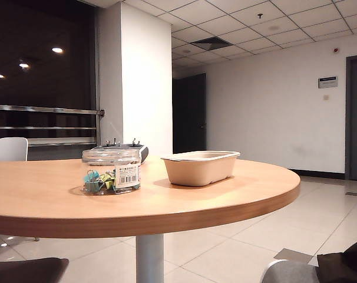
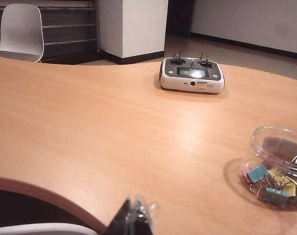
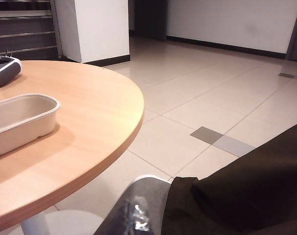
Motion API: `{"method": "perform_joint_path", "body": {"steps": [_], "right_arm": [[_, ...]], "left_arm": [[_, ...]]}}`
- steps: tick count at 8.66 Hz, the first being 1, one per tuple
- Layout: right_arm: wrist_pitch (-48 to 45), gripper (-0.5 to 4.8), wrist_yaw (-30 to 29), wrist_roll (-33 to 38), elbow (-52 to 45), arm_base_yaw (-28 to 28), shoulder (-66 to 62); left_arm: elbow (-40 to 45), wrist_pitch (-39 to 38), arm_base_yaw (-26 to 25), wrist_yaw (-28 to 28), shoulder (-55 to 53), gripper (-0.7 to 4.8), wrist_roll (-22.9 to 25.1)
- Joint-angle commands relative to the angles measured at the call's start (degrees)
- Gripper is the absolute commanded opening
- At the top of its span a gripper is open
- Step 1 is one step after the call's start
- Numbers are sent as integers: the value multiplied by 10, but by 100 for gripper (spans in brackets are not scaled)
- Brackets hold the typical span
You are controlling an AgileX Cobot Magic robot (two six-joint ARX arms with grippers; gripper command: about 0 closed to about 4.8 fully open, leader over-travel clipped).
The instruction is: Pick up the box filled with clips, pour some clips from it into the rectangular paper box, and then put the clip box back on the table.
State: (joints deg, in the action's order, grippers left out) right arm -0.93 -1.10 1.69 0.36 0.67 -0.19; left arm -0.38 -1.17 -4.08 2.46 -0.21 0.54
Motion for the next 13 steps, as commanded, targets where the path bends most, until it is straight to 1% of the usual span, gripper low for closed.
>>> {"method": "perform_joint_path", "body": {"steps": [1, 3, 4, 5, 6, 7, 8, 9, 11, 13], "right_arm": [[-6, -1, -6, 2, 1, 0, 1], [-7, -1, -5, 3, 14, 0, 1], [-7, -1, -5, 40, 54, 0, 1], [-5, -1, -5, 50, 74, 0, 1], [38, -2, 0, 64, 144, 0, -4], [109, -2, -3, 64, 282, 0, -88], [110, -2, -3, 64, 323, 0, -125], [111, -2, -50, 55, 480, 0, -291], [110, -2, -82, 55, 525, 1, -347], [108, -2, -96, 40, 572, 4, -407]], "left_arm": [[-1, 4, 0, 2, 1, -5, 1], [-5, 8, 0, 1, 1, -5, -2], [-38, 19, 0, -5, 1, -5, -44], [-64, 1, 0, -15, 0, -5, -90], [-170, -111, 0, -77, -14, -5, -102], [-330, -169, 1, -90, -123, -5, -104], [-379, -177, 0, -77, -177, -5, -107], [-558, -297, 1, -4, -404, -5, -132], [-608, -323, 1, 45, -489, -5, -132], [-665, -355, 7, 60, -582, -5, -153]]}}
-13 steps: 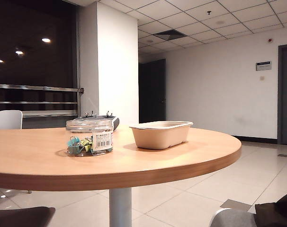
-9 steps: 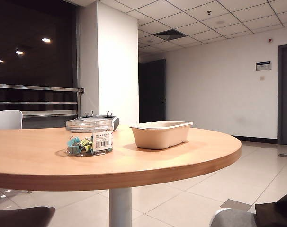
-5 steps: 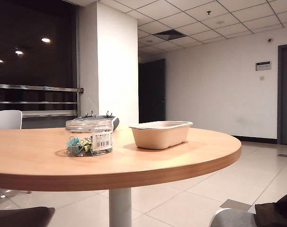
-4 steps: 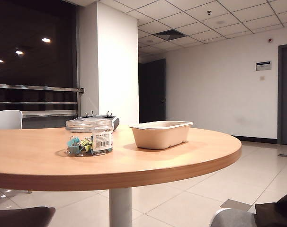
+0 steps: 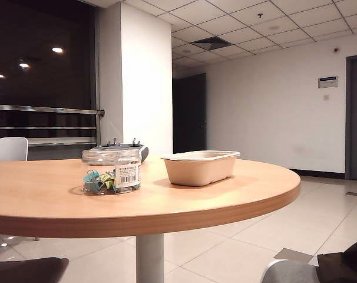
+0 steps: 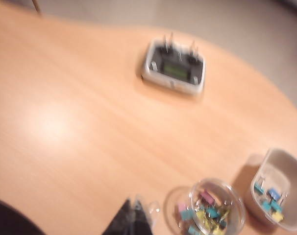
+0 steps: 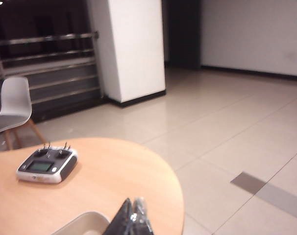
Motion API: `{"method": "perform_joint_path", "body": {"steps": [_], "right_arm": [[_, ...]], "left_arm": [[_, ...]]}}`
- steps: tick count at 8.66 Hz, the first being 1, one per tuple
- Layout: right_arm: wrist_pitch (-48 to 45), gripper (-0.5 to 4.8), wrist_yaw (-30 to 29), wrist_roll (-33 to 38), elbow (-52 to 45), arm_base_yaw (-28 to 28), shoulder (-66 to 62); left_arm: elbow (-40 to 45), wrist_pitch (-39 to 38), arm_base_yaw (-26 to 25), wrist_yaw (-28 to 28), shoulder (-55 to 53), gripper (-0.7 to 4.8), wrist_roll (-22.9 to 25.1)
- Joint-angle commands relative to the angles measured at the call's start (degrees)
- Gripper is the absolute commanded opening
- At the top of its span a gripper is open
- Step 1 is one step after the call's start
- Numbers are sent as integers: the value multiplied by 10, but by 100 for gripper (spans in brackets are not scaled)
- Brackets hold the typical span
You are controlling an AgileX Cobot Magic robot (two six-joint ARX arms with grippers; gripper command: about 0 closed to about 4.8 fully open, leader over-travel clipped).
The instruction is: Pick up the box filled with clips, pour some clips from it into the rectangular paper box, and then put the clip box back on the table.
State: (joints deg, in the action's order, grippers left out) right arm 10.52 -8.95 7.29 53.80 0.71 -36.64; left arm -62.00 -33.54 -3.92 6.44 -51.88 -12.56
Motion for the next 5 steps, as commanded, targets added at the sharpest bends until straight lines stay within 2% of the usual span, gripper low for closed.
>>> {"method": "perform_joint_path", "body": {"steps": [1, 2, 3, 4, 5], "right_arm": [[-8, -2, -36, -49, 75, 13, -94], [-37, -1, -103, -49, 128, 103, -217], [-49, -1, -103, -49, 128, 138, -223], [-48, -1, -108, -49, 128, 139, -221], [-48, -1, -108, -49, 128, 143, -219]], "left_arm": [[-92, -39, 10, 69, -135, -5, -27], [-165, 3, 123, 103, -341, -2, 24], [-165, 10, 151, 103, -415, 156, 27], [-165, 8, 155, 101, -459, 324, 28], [-165, 9, 155, 86, -473, 323, 35]]}}
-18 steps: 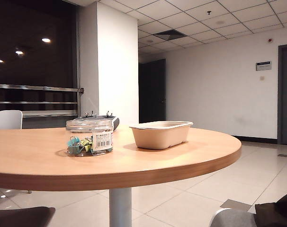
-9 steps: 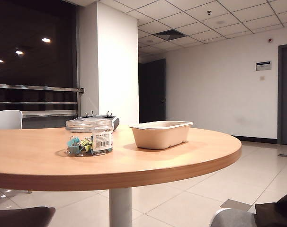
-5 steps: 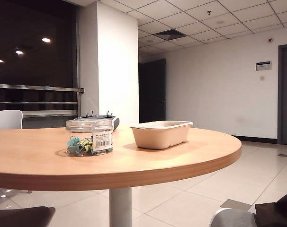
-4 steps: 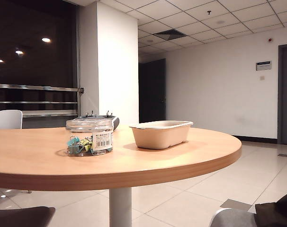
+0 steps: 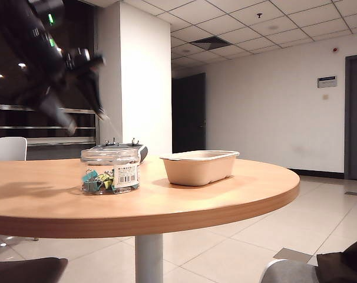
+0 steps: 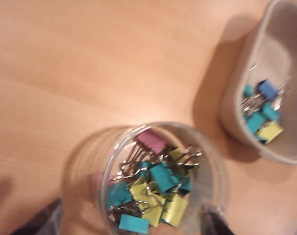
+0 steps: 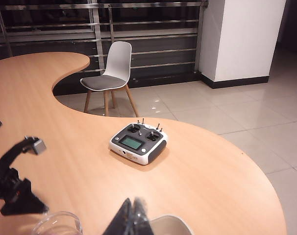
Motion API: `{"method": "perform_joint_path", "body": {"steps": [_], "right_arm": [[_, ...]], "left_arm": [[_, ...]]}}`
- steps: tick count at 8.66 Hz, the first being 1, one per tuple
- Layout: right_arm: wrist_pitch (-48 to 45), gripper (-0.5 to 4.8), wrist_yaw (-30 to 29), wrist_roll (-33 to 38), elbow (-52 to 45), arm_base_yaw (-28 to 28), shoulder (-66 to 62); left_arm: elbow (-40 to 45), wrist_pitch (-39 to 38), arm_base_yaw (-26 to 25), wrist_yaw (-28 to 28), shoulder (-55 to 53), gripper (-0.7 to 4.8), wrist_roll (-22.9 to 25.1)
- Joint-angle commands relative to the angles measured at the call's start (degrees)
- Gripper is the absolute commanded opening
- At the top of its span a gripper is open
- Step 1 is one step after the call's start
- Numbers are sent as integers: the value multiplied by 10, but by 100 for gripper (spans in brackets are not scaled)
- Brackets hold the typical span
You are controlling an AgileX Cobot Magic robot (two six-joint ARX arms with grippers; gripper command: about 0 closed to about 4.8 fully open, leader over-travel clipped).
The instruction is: Pick up the box filled with clips, pour some clips from it into the rectangular paper box, and then put the clip box back on the table.
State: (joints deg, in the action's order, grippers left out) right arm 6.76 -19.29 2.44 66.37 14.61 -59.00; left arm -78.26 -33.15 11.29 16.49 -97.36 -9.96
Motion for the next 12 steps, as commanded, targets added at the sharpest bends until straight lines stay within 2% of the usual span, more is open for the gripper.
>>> {"method": "perform_joint_path", "body": {"steps": [1, 3, 4, 5, 8, 9, 12], "right_arm": [[-10, -1, -4, 0, 3, 4, 5], [-10, -1, -8, 0, 3, 6, 5], [195, -1, -40, -44, 3, 6, 4], [230, -1, -40, -44, 3, 6, 4], [256, -1, -49, -44, 3, 6, 4], [258, -1, -65, -44, 3, 6, 5], [265, -1, -79, -44, 3, 6, 5]], "left_arm": [[-2, 7, 3, -15, -33, 323, 14], [-2, 9, 4, -33, -65, 323, 30], [-2, 25, 18, -45, -109, 242, 40], [-2, 26, 21, -49, -109, 242, 40], [-2, 26, 26, -53, -109, 242, 40], [-2, 24, 34, -77, -109, 114, 40], [-2, 25, 35, -82, -109, 90, 42]]}}
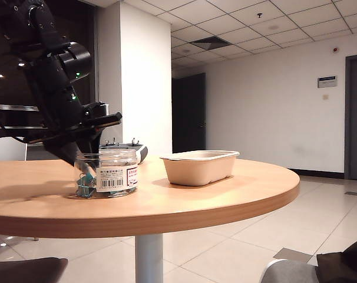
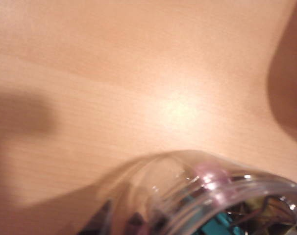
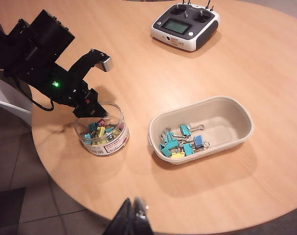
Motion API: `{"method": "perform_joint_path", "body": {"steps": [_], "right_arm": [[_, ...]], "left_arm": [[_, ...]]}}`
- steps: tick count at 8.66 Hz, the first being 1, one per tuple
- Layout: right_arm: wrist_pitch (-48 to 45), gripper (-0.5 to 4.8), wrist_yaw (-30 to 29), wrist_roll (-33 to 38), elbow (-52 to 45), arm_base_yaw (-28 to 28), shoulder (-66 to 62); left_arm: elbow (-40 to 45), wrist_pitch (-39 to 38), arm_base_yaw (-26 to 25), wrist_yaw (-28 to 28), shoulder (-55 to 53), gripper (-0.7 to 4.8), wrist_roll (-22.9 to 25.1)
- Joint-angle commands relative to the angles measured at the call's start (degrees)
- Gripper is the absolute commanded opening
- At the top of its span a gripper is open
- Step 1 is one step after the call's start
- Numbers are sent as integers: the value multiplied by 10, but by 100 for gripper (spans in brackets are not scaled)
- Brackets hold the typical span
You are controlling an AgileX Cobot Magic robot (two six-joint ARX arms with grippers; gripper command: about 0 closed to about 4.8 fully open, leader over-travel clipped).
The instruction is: Pick up the box filled with clips, pour some clips from it into the rectangular paper box, and then put the clip box back on the table.
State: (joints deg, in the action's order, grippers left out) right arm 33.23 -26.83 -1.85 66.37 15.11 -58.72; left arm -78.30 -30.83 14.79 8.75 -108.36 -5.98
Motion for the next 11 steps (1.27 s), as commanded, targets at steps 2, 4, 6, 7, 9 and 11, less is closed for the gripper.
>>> {"method": "perform_joint_path", "body": {"steps": [2, 4, 6, 7, 9, 11], "right_arm": [[0, -1, -3, -1, 3, 1, 2], [0, -1, -4, -1, 3, 1, 2], [0, -1, -4, -1, 3, 1, 2], [0, -1, -4, -1, 3, 1, 2], [0, -1, -4, -1, 3, 1, 2], [0, -1, -3, -1, 3, 1, 2]], "left_arm": [[-2, 3, 0, -14, 1, 42, 2], [-2, 2, 0, -15, 1, 19, 2], [-2, 6, 0, -15, 1, -6, 2], [-2, 10, 0, -15, 1, -6, 2], [-2, 10, 0, -15, 1, -6, 2], [-52, -5, 5, -16, 1, -6, -3]]}}
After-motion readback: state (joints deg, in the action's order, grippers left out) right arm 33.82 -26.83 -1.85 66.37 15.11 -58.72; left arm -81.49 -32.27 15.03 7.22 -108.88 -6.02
